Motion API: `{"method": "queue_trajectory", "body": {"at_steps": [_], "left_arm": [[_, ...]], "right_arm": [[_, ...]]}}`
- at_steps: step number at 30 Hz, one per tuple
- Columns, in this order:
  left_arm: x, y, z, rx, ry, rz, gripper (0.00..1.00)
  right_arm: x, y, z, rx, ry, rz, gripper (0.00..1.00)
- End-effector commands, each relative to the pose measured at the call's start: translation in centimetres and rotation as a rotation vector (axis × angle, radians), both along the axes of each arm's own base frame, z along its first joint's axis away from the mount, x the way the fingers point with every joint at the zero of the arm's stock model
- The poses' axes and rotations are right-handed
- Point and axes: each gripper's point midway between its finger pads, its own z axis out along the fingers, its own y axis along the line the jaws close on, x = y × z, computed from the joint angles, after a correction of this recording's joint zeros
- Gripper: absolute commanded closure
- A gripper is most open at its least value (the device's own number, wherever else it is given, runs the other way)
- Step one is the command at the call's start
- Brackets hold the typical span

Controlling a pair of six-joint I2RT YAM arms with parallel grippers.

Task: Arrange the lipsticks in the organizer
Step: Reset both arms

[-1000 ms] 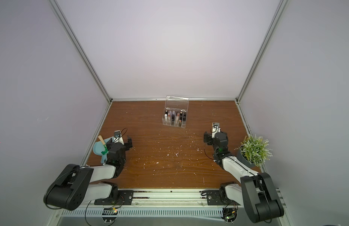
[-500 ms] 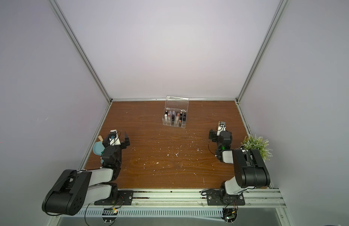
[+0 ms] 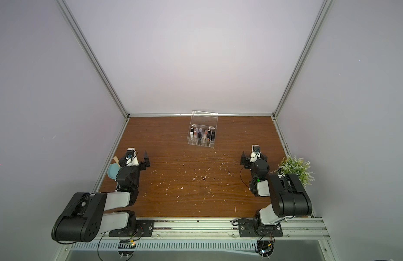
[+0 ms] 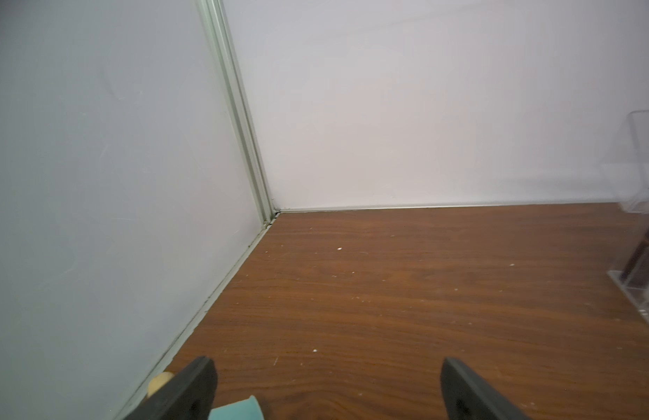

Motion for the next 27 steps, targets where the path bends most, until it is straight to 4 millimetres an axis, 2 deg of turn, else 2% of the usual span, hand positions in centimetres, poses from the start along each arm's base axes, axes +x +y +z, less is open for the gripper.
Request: {"method": "queue_trajectory", "body": {"at_steps": [1,3,5,6,8,22,27], "left_arm": [[0.6,-1.9,-0.1,-0.028,-0.008,-0.11,0.0],[1.3,-0.8,-1.0,-0.058,-0.002,-0.061,0.0],[2.3,-1.6,-2.1,-0.057,0.019,-0.129,0.0],[2.6,-1.9,-1.9,-0.05,0.007,-0.148,0.0],[3.0,-0.7,-2.5,-0.077,0.052,-0.089,0.0],[2.9,-0.6,-2.5,-0.08,0.049,-0.084,0.0],[3.9,-1.6,-2.8,-0.061,0.072,-0.142,0.0]], "right_arm": [[0.2,0.6,2.1,-0.022,-0.088,0.016,0.01],[-0.1,0.9,2.2,-0.026,-0.098,0.038,0.01],[-0.2,2.0,2.3,-0.041,-0.104,0.107,0.01],[-0.2,2.2,2.3,-0.044,-0.105,0.123,0.01],[-0.1,2.1,2.2,-0.04,-0.096,0.112,0.01],[0.7,1.5,1.7,-0.032,-0.064,0.078,0.01],[0.6,1.4,1.9,-0.027,-0.072,0.073,0.01]]}}
